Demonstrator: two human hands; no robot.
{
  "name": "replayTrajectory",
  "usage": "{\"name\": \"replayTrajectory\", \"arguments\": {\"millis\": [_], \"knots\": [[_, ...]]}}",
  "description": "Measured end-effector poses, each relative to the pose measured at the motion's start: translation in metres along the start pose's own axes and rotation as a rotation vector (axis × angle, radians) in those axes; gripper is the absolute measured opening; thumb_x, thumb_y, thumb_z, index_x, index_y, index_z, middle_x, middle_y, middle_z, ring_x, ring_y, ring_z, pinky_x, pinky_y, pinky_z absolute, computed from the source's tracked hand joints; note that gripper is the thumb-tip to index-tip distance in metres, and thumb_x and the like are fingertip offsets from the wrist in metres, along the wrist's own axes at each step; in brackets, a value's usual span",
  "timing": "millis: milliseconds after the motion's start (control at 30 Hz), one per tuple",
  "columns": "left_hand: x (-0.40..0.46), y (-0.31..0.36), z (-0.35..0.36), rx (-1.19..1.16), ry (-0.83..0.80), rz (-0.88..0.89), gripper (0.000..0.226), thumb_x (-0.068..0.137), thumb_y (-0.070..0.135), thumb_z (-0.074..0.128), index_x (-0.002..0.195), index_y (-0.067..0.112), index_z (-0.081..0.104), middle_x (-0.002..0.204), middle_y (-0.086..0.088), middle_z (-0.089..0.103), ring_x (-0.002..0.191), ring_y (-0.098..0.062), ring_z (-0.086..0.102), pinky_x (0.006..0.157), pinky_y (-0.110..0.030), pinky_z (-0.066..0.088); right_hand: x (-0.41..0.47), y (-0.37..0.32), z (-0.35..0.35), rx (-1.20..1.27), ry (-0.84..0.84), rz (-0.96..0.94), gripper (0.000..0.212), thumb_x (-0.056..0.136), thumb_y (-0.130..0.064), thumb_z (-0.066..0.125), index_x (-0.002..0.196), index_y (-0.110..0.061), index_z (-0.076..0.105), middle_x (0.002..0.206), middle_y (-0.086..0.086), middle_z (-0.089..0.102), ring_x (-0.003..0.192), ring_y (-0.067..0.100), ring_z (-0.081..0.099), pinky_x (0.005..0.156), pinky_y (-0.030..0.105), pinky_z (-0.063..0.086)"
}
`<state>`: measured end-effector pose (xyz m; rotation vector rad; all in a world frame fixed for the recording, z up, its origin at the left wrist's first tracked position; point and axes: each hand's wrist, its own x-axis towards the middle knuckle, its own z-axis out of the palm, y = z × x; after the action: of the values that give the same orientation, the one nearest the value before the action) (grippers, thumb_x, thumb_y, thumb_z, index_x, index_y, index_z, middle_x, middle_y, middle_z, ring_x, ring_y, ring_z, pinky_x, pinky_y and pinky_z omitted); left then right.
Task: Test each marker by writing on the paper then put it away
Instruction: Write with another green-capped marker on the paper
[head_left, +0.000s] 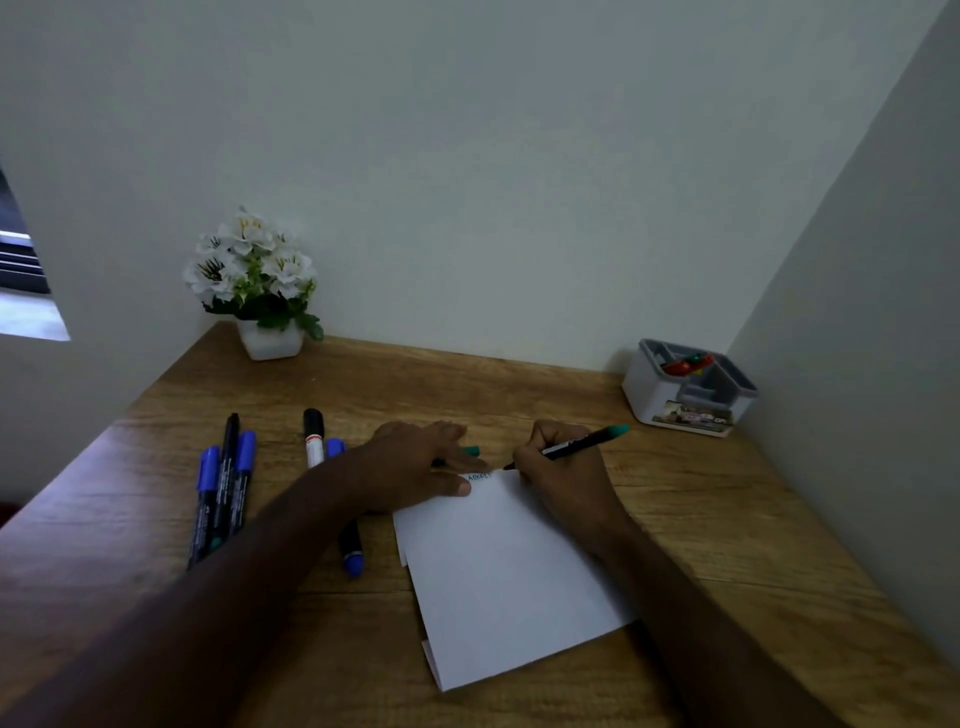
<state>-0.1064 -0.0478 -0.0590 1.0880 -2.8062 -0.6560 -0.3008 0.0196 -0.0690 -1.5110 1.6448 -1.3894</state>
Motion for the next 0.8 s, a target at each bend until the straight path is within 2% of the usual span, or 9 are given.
{"name": "replayTrajectory", "arguments": {"millis": [167, 300, 467, 700, 800], "knots": [[0.0013, -0.001, 0.0003, 0.013, -0.01, 0.006, 0.044, 0.097, 0.045, 0.049, 0.14, 0.044, 0.041, 0.162, 0.001, 0.012, 0.149, -0.016, 0.008, 0.121, -0.046, 0.006, -0.0004, 0.0027, 0.0016, -0.02, -0.033, -0.025, 0.023, 0.078, 0.007, 0.061, 0.059, -0.001, 0.05, 0.051, -0.005, 0.049, 0.047, -0.001, 0.045, 0.048, 0.017, 0.036], [0.0021, -0.0028, 0.0011, 0.013, -0.011, 0.016, 0.044, 0.097, 0.045, 0.049, 0.14, 0.044, 0.042, 0.162, 0.001, 0.012, 0.15, -0.016, 0.007, 0.12, -0.048, 0.007, 0.0001, 0.0047, 0.0022, -0.039, -0.039, -0.024, 0.021, 0.078, 0.003, 0.061, 0.061, 0.003, 0.049, 0.055, 0.004, 0.049, 0.051, 0.008, 0.043, 0.048, 0.023, 0.035], [0.0036, -0.0046, 0.0022, 0.015, -0.002, 0.025, 0.042, 0.096, 0.045, 0.049, 0.138, 0.046, 0.043, 0.162, 0.0, 0.014, 0.15, -0.016, 0.008, 0.12, -0.048, 0.008, 0.0008, 0.0057, 0.0033, -0.066, -0.052, -0.034, 0.028, 0.077, 0.003, 0.062, 0.056, -0.009, 0.047, 0.053, 0.001, 0.047, 0.05, 0.006, 0.041, 0.047, 0.022, 0.034], [0.0043, -0.0058, 0.0037, 0.012, 0.0, 0.021, 0.043, 0.096, 0.045, 0.05, 0.139, 0.045, 0.043, 0.162, 0.0, 0.014, 0.15, -0.016, 0.008, 0.12, -0.05, 0.01, 0.0027, 0.0064, 0.0054, -0.094, -0.021, -0.03, 0.029, 0.075, 0.0, 0.064, 0.055, -0.012, 0.047, 0.054, 0.001, 0.049, 0.052, 0.009, 0.043, 0.05, 0.027, 0.036], [0.0041, -0.005, 0.0034, 0.022, 0.002, 0.018, 0.043, 0.096, 0.045, 0.049, 0.139, 0.044, 0.043, 0.162, 0.001, 0.014, 0.149, -0.017, 0.009, 0.12, -0.049, 0.01, 0.0024, 0.007, 0.0056, -0.092, -0.019, -0.034, 0.033, 0.075, 0.002, 0.064, 0.054, -0.014, 0.044, 0.053, 0.0, 0.046, 0.051, 0.008, 0.04, 0.048, 0.025, 0.033]]}}
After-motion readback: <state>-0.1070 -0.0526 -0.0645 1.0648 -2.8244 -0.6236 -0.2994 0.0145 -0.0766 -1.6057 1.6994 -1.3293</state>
